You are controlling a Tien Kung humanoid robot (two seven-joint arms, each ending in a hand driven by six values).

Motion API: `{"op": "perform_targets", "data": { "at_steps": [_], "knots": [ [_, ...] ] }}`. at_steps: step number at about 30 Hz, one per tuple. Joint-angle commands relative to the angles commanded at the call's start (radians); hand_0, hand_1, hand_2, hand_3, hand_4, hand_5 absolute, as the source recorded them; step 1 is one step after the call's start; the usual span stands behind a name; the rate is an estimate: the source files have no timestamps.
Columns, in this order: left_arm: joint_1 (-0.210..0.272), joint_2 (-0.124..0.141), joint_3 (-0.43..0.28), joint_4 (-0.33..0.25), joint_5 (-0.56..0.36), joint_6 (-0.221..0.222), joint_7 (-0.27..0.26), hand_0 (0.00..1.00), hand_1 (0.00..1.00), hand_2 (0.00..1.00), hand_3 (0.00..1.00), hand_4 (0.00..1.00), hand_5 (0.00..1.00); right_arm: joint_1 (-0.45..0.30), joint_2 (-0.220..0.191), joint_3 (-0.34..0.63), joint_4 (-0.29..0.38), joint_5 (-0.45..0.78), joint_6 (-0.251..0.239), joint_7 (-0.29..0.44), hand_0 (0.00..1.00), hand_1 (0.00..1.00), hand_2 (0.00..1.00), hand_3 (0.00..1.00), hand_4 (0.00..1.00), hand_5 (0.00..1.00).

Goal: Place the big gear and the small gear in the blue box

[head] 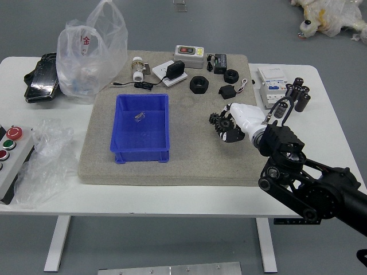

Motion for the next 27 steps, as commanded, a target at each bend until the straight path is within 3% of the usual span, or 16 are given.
{"op": "perform_targets", "data": {
  "at_steps": [3,9,10,15,16,21,22,27],
  "knots": [
    [0.0,0.0,-0.013,-0.002,0.013,0.0,0.008,0.656,0.576,0.573,0.715,0.679,0.361,0.03,0.025,-0.02,-0.002,0.009,-0.017,0.021,0.292,0.398,0.305,0.368,0.153,0.002],
    [0.001,0.002,-0.057,-0.01,0.056,0.0,0.038,0.656,0.576,0.573,0.715,0.679,0.361,0.148,0.116,-0.131,-0.045,0.102,-0.04,0.134,0.309,0.406,0.309,0.372,0.159,0.002],
    [0.002,0.002,-0.063,-0.011,0.061,0.001,0.042,0.656,0.576,0.573,0.715,0.679,0.361,0.167,0.128,-0.154,-0.056,0.123,-0.041,0.154,0.398,0.426,0.307,0.377,0.168,0.002],
    [0.006,0.005,-0.09,-0.017,0.082,0.003,0.063,0.656,0.576,0.573,0.715,0.679,0.361,0.225,0.177,-0.253,-0.094,0.185,-0.041,0.196,0.398,0.426,0.307,0.377,0.168,0.002],
    [0.007,0.006,-0.095,-0.018,0.086,0.003,0.067,0.656,0.576,0.573,0.715,0.679,0.362,0.234,0.185,-0.271,-0.101,0.192,-0.038,0.197,0.513,0.529,0.468,0.474,0.227,0.002],
    [0.005,0.012,-0.105,-0.02,0.092,0.005,0.074,0.656,0.576,0.573,0.715,0.679,0.362,0.26,0.21,-0.321,-0.131,0.199,0.0,0.176,0.513,0.529,0.468,0.474,0.227,0.002],
    [0.004,0.013,-0.105,-0.02,0.091,0.005,0.074,0.656,0.576,0.573,0.715,0.679,0.362,0.263,0.212,-0.326,-0.136,0.194,0.007,0.17,0.688,0.765,0.815,0.836,0.494,0.128],
    [0.004,0.015,-0.111,-0.022,0.096,0.004,0.079,0.656,0.576,0.573,0.715,0.679,0.362,0.27,0.224,-0.344,-0.152,0.159,0.009,0.154,0.688,0.765,0.815,0.836,0.494,0.128]
  ]
}}
